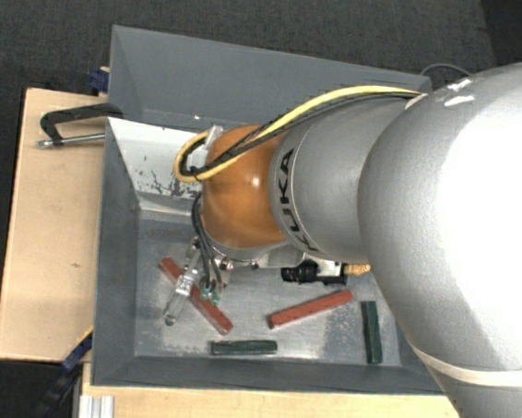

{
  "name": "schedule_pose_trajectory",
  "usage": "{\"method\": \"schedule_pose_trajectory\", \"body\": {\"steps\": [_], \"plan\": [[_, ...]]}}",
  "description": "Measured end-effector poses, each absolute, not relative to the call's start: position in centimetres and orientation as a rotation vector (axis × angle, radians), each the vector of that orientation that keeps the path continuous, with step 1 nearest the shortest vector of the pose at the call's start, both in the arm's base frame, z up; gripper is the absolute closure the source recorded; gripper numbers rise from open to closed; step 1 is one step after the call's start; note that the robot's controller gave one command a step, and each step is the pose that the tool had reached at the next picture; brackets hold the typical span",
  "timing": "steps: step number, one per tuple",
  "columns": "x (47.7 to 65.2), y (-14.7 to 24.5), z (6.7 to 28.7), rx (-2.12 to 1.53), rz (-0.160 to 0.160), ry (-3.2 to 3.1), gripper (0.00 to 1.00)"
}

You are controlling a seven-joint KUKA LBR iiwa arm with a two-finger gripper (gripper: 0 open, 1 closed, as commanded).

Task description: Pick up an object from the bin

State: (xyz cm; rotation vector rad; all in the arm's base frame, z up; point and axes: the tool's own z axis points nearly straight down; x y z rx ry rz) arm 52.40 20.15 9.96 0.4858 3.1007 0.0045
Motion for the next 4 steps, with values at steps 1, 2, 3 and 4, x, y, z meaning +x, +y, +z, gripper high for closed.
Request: {"method": "schedule_pose_trajectory", "body": {"steps": [1, 2, 3, 4], "plan": [[53.0, 19.9, 7.0, 0.193, 0.002, 3.135, 0.0], [50.8, 20.7, 7.1, 0.57, 0.002, 3.091, 1.0], [50.8, 20.7, 7.1, 0.571, 0.002, 3.091, 1.0], [50.7, 20.6, 7.4, 0.572, 0.0, 3.092, 1.0]]}}
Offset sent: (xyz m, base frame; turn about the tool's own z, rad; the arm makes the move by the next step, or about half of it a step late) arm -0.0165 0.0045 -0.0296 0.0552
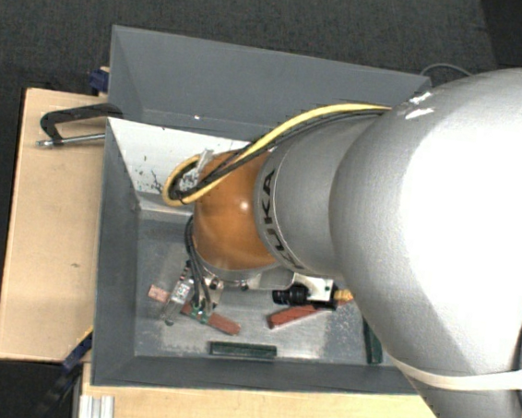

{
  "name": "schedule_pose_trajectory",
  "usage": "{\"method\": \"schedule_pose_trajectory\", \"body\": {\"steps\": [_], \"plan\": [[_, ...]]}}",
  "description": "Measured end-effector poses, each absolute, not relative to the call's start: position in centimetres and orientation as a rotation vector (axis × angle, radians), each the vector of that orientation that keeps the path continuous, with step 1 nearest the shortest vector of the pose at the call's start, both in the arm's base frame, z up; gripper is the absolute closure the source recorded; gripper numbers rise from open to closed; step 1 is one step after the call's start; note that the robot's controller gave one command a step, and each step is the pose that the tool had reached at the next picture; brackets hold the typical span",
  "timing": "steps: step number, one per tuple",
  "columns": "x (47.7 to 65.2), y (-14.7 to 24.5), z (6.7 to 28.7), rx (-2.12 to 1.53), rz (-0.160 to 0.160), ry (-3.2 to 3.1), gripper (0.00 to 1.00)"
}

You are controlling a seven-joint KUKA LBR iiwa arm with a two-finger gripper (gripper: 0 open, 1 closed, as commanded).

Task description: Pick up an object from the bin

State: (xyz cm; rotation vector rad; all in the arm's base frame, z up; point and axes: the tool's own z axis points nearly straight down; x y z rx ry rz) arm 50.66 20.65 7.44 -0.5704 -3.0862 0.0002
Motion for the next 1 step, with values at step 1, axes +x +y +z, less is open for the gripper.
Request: {"method": "schedule_pose_trajectory", "body": {"steps": [1], "plan": [[50.5, 20.58, 9.35, -0.569, 0.005, -3.081, 1.0]]}}
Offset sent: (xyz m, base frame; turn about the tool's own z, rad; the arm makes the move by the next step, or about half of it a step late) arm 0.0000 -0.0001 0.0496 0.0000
